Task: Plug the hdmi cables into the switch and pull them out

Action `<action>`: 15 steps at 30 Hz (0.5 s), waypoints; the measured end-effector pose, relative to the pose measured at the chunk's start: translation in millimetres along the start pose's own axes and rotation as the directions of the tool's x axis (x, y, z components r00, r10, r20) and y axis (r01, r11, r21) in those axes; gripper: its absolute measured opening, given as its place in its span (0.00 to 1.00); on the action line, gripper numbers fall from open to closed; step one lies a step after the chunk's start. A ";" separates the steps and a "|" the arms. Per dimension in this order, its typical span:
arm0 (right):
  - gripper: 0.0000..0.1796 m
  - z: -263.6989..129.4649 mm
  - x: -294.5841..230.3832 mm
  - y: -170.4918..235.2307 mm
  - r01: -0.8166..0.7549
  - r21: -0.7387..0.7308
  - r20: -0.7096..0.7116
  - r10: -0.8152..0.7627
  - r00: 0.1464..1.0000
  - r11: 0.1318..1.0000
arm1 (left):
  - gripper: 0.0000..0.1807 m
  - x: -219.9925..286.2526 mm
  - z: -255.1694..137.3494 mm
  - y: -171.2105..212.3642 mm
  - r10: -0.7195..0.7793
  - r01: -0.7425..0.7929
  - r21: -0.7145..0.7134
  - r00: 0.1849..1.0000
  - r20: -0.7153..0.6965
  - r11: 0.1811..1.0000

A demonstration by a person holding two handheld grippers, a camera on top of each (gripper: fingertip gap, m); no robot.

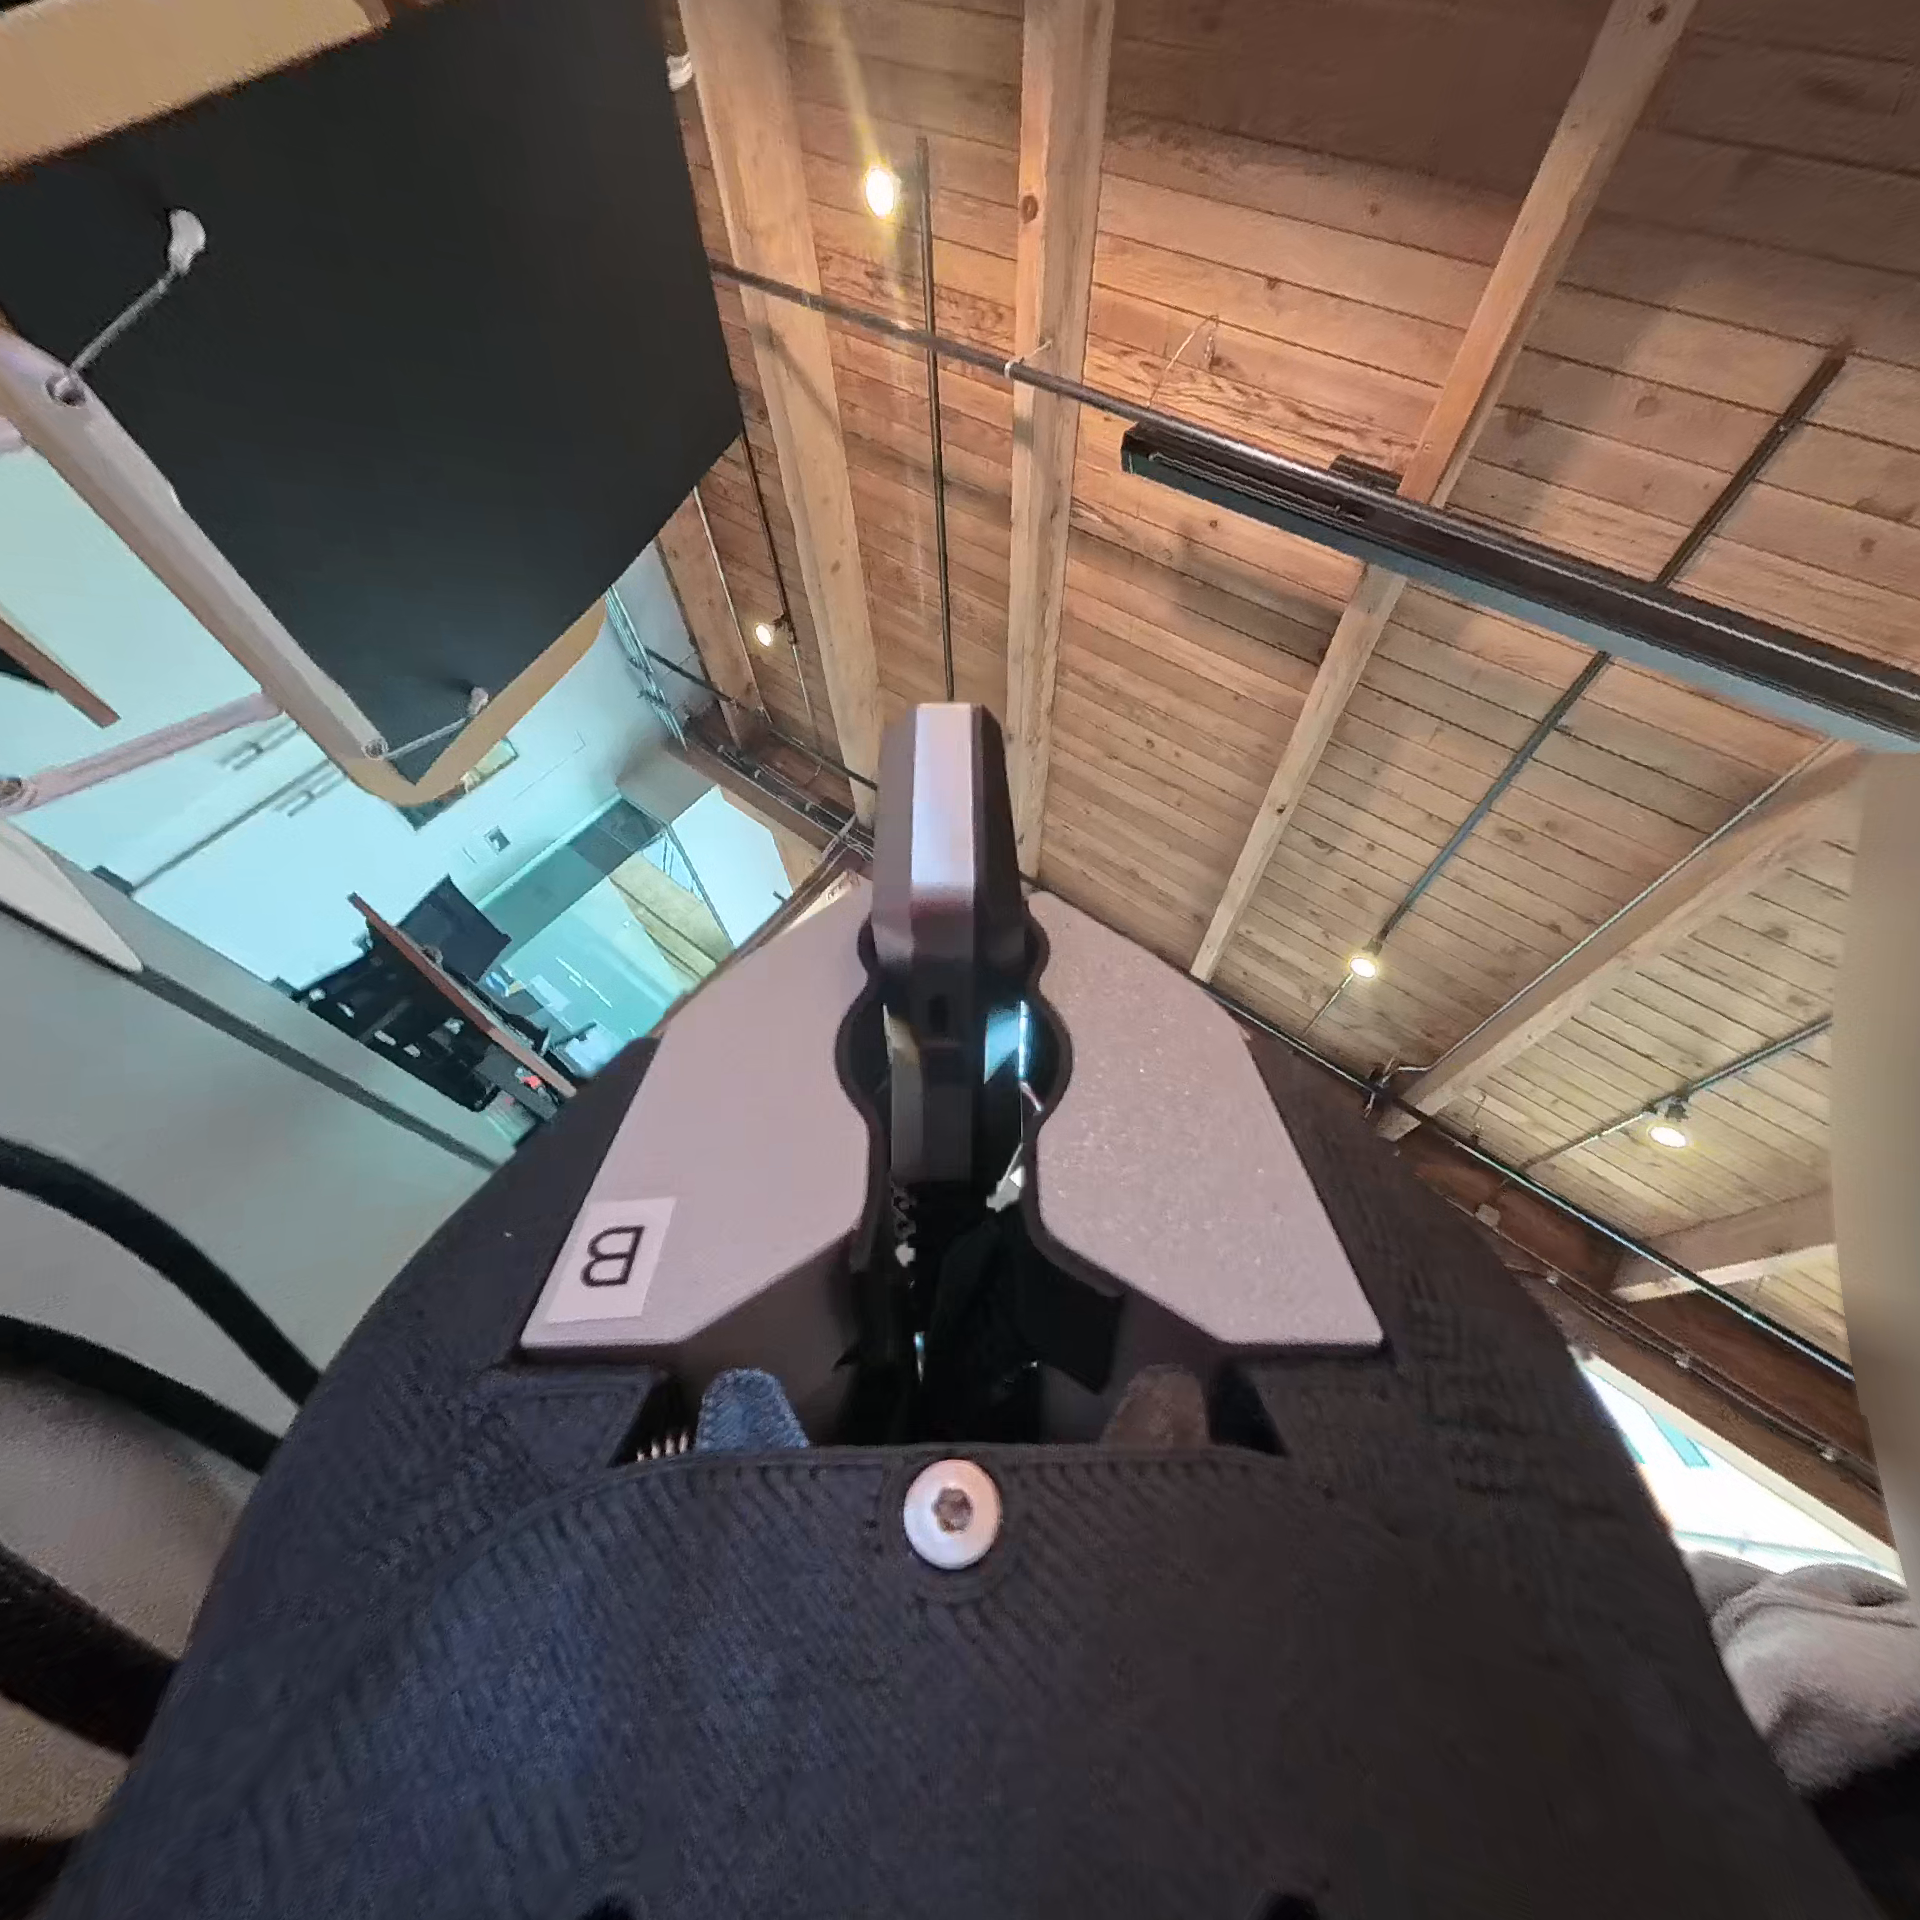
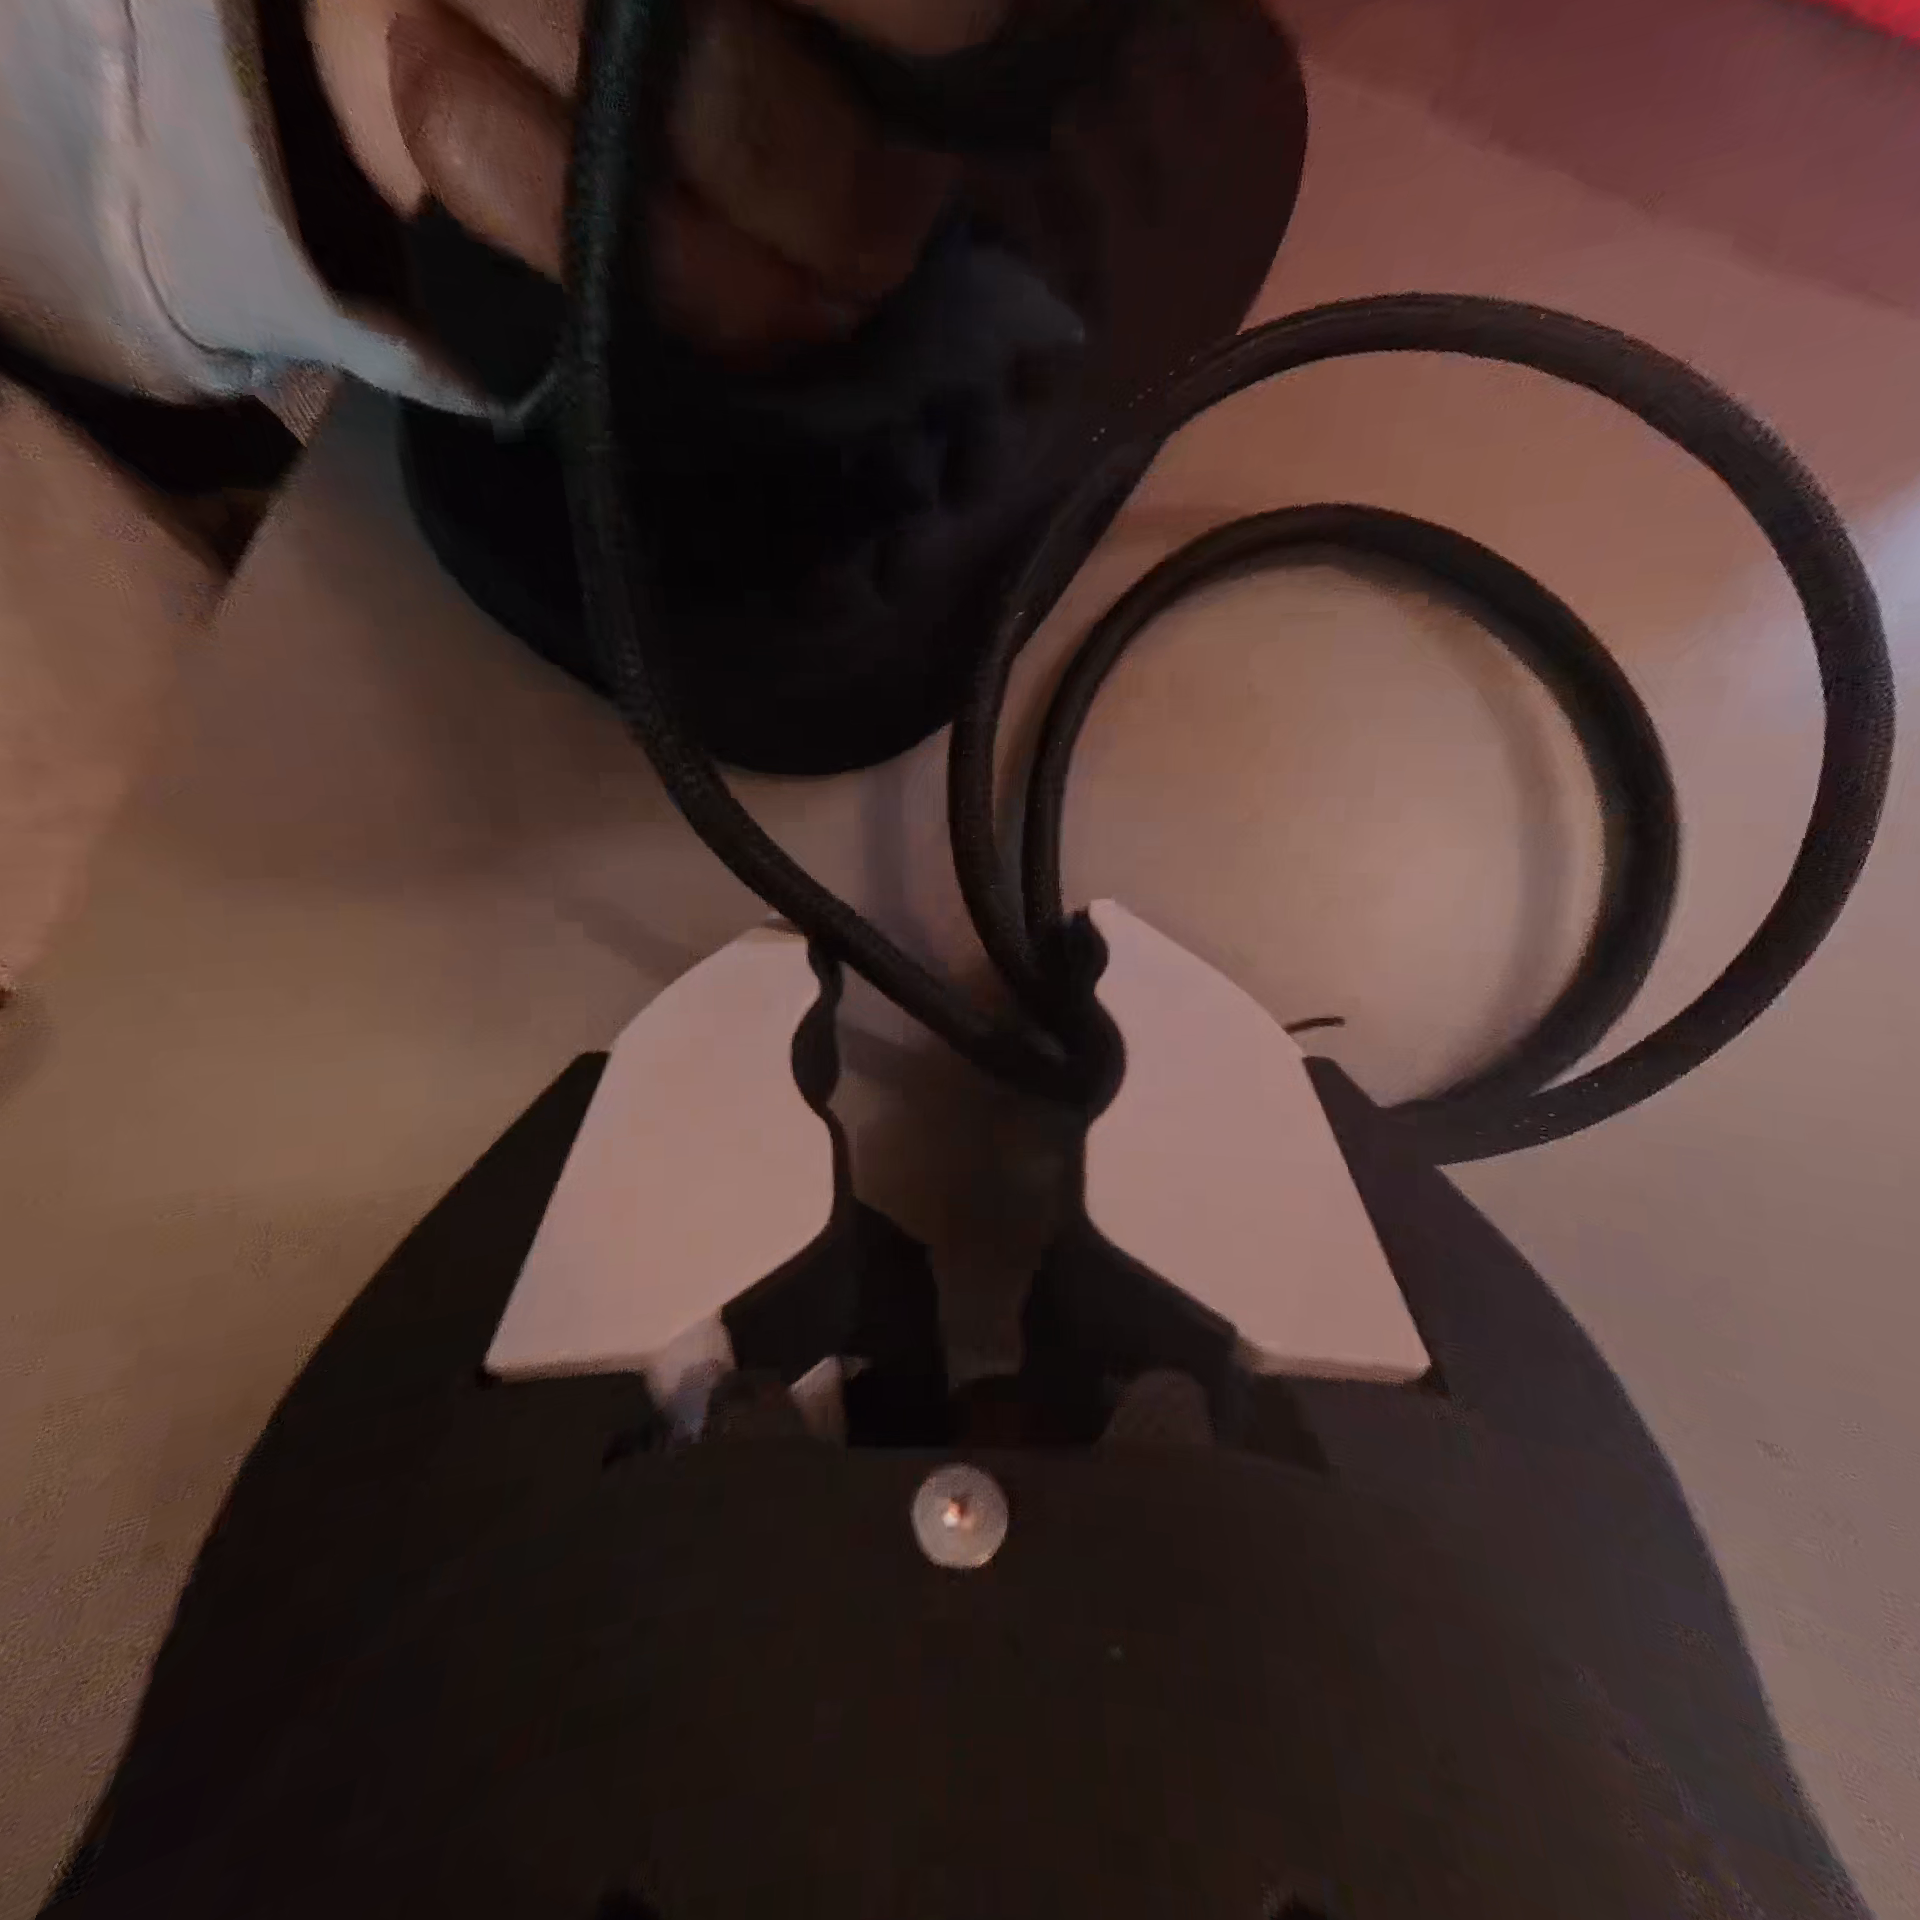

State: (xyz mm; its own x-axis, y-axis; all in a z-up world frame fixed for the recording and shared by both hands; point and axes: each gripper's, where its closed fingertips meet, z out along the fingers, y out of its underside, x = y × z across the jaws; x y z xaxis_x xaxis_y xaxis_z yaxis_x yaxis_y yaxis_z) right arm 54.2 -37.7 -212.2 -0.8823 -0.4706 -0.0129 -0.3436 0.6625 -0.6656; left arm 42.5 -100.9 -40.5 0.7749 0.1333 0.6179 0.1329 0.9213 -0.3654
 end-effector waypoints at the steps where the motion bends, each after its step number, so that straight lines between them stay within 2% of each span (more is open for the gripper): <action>1: 0.20 -0.2 3.1 0.6 0.016 -0.010 -0.013 -0.016 1.000 1.000 | 0.12 -0.6 -1.4 -4.2 0.014 -0.014 0.020 1.000 0.008 1.000; 3: 0.11 -1.9 2.1 2.8 0.106 -0.046 -0.038 -0.107 0.994 0.993 | 0.12 -9.3 -5.8 -12.5 0.016 -0.019 0.053 0.998 0.066 0.998; 6: 0.05 -11.4 -10.8 -2.2 0.212 -0.027 -0.066 -0.213 0.975 0.977 | 0.12 -37.9 -15.0 -21.5 -0.057 0.036 0.100 0.974 0.217 0.994; 10: 0.04 -56.3 -42.6 -44.7 0.217 0.267 -0.091 -0.199 0.976 0.939 | 0.16 -55.3 -17.9 -17.7 -0.130 0.105 0.097 0.945 0.300 0.990; 15: 0.03 -134.9 -47.1 -93.1 0.217 0.579 -0.260 -0.074 0.963 0.786 | 0.29 -49.2 -9.2 0.8 -0.156 0.166 -0.018 0.955 0.252 0.986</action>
State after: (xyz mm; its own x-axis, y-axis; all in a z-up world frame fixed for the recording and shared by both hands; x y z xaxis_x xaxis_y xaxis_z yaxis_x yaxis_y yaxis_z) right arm 84.4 1.5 -49.0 -0.9075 -0.3510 0.2307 -0.2748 0.0809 -0.9581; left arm 10.2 -110.1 -77.6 0.5633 0.0759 0.8227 0.2705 0.9239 -0.2705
